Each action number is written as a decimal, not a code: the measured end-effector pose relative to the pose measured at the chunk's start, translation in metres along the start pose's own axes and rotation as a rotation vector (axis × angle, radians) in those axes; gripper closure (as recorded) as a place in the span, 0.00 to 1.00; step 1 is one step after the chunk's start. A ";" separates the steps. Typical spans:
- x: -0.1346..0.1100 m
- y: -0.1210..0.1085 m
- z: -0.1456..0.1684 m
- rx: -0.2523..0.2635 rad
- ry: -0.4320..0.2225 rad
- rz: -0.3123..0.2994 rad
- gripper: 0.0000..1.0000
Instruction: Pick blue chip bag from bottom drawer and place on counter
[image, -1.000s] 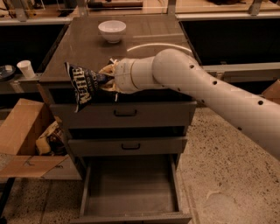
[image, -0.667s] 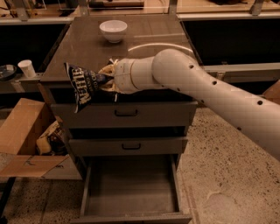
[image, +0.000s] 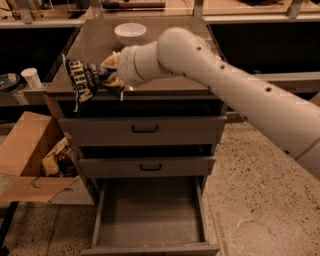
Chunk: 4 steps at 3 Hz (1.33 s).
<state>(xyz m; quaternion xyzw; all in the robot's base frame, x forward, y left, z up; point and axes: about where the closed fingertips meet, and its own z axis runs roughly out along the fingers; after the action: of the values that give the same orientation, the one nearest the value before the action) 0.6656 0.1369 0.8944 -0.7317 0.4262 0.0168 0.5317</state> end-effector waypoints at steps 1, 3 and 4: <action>-0.005 -0.035 0.029 -0.045 -0.019 -0.021 1.00; 0.021 -0.073 0.076 -0.084 -0.005 -0.022 1.00; 0.039 -0.083 0.090 -0.082 0.018 0.005 0.81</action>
Offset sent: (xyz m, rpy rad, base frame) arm 0.1146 0.0556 0.0241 -0.0981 0.0311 0.0453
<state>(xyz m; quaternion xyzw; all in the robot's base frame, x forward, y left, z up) 0.7823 0.1909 0.9003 -0.7517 0.4317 0.0291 0.4976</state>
